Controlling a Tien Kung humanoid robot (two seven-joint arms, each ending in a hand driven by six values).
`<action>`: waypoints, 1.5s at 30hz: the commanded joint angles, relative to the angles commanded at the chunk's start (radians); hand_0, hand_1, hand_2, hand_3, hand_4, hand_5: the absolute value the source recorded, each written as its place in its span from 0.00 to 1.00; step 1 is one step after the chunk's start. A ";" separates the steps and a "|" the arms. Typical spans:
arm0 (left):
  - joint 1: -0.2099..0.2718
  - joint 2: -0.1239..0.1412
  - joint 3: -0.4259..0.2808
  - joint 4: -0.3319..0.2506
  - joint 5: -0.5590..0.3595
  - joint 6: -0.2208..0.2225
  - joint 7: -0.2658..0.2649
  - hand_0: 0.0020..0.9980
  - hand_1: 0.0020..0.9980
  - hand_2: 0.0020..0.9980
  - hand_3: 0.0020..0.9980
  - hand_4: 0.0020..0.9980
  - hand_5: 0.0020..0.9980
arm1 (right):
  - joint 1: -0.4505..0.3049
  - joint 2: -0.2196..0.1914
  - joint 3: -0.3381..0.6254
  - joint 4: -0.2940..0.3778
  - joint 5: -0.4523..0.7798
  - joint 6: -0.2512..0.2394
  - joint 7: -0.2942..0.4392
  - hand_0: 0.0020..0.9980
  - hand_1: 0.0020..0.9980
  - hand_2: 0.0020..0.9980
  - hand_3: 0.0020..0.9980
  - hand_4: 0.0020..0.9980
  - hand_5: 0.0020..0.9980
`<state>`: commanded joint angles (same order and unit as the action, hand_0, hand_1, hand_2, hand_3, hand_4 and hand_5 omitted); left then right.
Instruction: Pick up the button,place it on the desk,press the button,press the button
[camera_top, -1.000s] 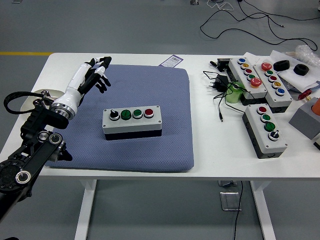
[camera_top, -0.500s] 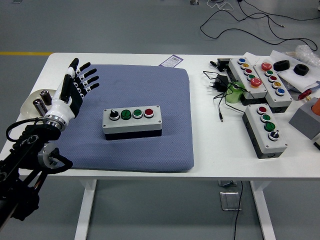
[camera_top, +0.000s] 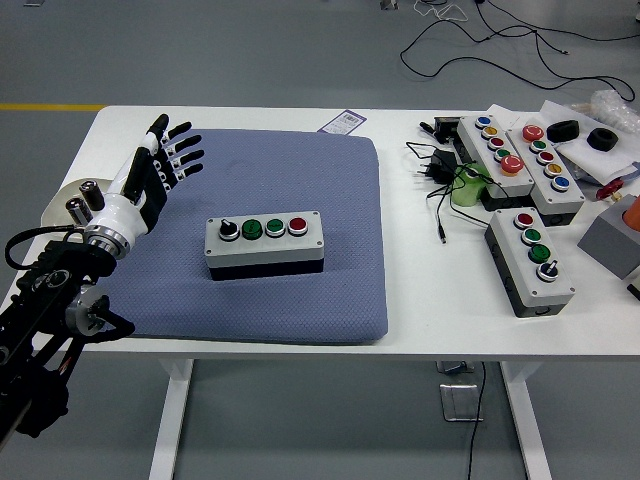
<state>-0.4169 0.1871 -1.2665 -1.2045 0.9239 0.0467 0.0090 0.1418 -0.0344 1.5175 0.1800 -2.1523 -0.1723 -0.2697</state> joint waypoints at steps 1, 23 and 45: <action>0.000 0.000 -0.002 0.000 0.008 -0.003 0.001 0.77 0.81 0.83 0.86 0.72 1.00 | 0.000 0.000 0.001 0.000 0.000 0.000 0.000 0.67 0.65 0.69 0.64 0.31 0.19; 0.008 0.005 -0.030 0.020 0.053 -0.011 0.007 0.76 0.81 0.83 0.86 0.72 1.00 | -0.001 0.000 0.001 0.000 -0.002 0.000 0.000 0.67 0.65 0.69 0.64 0.31 0.19; 0.007 0.006 -0.038 0.025 0.062 -0.005 0.010 0.76 0.81 0.83 0.86 0.72 1.00 | 0.002 0.000 0.001 0.000 0.000 -0.001 0.000 0.67 0.65 0.69 0.64 0.31 0.19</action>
<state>-0.4095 0.1932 -1.3043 -1.1790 0.9863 0.0412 0.0191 0.1440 -0.0346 1.5184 0.1800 -2.1518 -0.1729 -0.2699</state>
